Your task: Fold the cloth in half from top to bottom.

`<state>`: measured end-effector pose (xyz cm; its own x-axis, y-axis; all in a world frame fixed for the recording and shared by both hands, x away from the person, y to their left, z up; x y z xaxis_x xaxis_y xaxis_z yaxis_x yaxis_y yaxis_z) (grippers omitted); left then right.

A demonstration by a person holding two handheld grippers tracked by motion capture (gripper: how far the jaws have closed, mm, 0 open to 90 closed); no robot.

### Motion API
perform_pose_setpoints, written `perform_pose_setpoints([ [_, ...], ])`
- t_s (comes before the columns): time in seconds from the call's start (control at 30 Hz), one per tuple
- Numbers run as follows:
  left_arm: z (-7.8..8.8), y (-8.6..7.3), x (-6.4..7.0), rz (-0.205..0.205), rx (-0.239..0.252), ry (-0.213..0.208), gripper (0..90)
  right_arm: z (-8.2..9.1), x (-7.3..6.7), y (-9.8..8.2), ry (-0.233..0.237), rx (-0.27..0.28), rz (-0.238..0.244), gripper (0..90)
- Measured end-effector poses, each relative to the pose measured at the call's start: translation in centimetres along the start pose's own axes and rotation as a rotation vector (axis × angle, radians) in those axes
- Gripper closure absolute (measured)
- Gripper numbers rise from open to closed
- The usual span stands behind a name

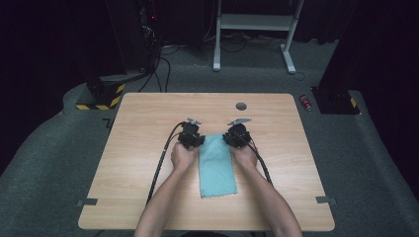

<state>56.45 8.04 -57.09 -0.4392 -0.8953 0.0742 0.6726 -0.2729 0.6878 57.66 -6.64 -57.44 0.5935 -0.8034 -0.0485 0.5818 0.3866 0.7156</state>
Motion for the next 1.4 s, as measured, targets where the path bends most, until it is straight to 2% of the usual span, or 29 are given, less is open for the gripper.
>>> perform_pose_setpoints([
  [0.07,0.0,0.0,0.1,0.004,0.001,-0.01,75.8,0.0,0.0,0.1,0.015,-0.019,0.0,83.1],
  [0.13,0.0,0.0,0.1,0.004,-0.004,-0.026,81.1,-0.1,-0.2,0.3,0.011,-0.049,0.013,86.2],
  [0.2,0.0,0.0,0.0,0.022,-0.012,-0.05,85.9,-0.2,-0.4,0.4,-0.003,-0.049,0.038,87.4],
  [0.27,-0.1,0.0,0.0,0.032,-0.017,-0.068,87.7,-0.2,-0.5,0.4,-0.005,-0.051,0.043,88.4],
  [0.4,0.0,0.1,-0.1,0.034,-0.016,-0.087,88.8,0.0,-0.3,0.4,0.01,-0.046,0.037,89.4],
  [0.67,1.5,1.4,0.1,0.03,0.044,-0.135,89.1,1.7,-0.4,1.3,0.047,0.004,0.043,89.6],
  [0.77,2.0,2.0,0.3,0.014,0.06,-0.138,89.1,2.2,-0.5,1.6,0.055,0.021,0.042,89.8],
  [0.9,2.3,2.3,0.4,0.018,0.071,-0.145,89.2,2.8,-0.6,2.0,0.067,0.038,0.046,89.9],
  [1.07,2.4,2.6,-0.2,0.045,0.083,-0.161,89.2,3.5,0.0,2.4,0.067,0.056,0.035,90.0],
  [1.2,2.3,3.5,0.0,0.013,0.084,-0.169,89.2,3.6,0.5,2.5,0.057,0.058,0.019,90.0],
  [1.33,2.1,4.5,0.1,0.004,0.085,-0.172,89.1,3.7,1.1,2.7,0.043,0.067,-0.001,90.0],
  [1.4,2.1,5.1,0.1,0.001,0.094,-0.176,89.2,3.7,1.5,3.0,0.035,0.053,-0.001,90.0],
])
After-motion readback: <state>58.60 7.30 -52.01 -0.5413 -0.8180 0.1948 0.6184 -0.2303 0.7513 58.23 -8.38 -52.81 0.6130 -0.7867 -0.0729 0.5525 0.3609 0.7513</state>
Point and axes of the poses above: each handheld gripper's, and its own axes: z roughly backward along the jaws, y roughly out of its top, x roughly to its right, the point moved 8 cm from there along -z, roughly forward along the jaws, and after that the axes turned 1 degree about x, right-handed, at the moved point
